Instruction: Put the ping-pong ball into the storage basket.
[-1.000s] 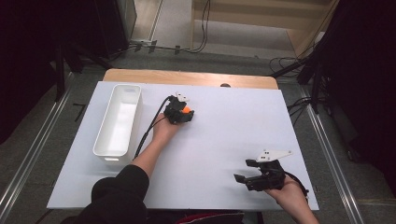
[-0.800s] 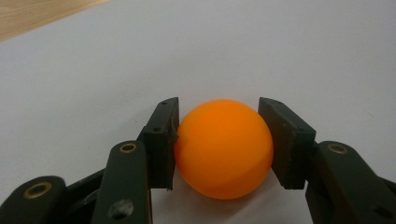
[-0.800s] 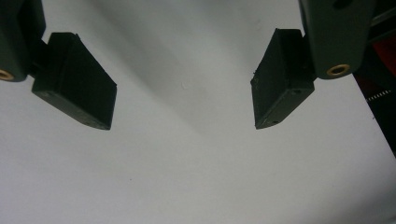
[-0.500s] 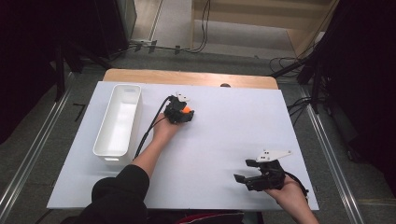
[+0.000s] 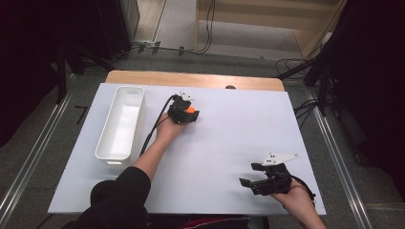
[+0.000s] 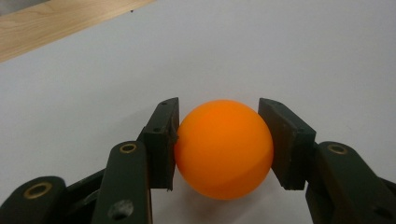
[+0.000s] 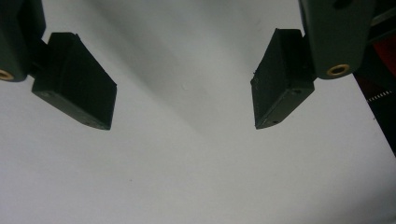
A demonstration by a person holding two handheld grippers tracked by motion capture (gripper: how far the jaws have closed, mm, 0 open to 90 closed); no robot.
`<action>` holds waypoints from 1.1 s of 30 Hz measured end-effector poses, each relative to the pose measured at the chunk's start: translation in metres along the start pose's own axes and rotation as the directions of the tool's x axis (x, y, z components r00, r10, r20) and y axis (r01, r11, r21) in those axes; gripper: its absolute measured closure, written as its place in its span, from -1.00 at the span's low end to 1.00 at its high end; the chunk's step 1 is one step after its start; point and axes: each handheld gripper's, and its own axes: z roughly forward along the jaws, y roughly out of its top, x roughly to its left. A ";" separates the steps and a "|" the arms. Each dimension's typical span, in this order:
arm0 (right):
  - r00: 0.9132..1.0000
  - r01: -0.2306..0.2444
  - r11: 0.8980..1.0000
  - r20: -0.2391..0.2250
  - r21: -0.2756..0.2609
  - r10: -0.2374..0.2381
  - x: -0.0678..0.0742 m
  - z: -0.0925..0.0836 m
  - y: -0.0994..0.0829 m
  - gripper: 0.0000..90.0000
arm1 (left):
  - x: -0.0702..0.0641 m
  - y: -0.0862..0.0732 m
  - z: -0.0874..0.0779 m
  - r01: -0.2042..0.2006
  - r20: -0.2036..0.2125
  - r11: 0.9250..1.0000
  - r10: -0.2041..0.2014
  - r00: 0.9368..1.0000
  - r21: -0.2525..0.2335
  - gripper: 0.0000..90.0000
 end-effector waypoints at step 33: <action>1.000 -0.001 1.000 0.003 0.003 0.001 0.000 0.000 0.000 -0.54 | -0.006 0.028 -0.031 -0.021 0.037 1.000 0.021 0.999 -0.019 0.09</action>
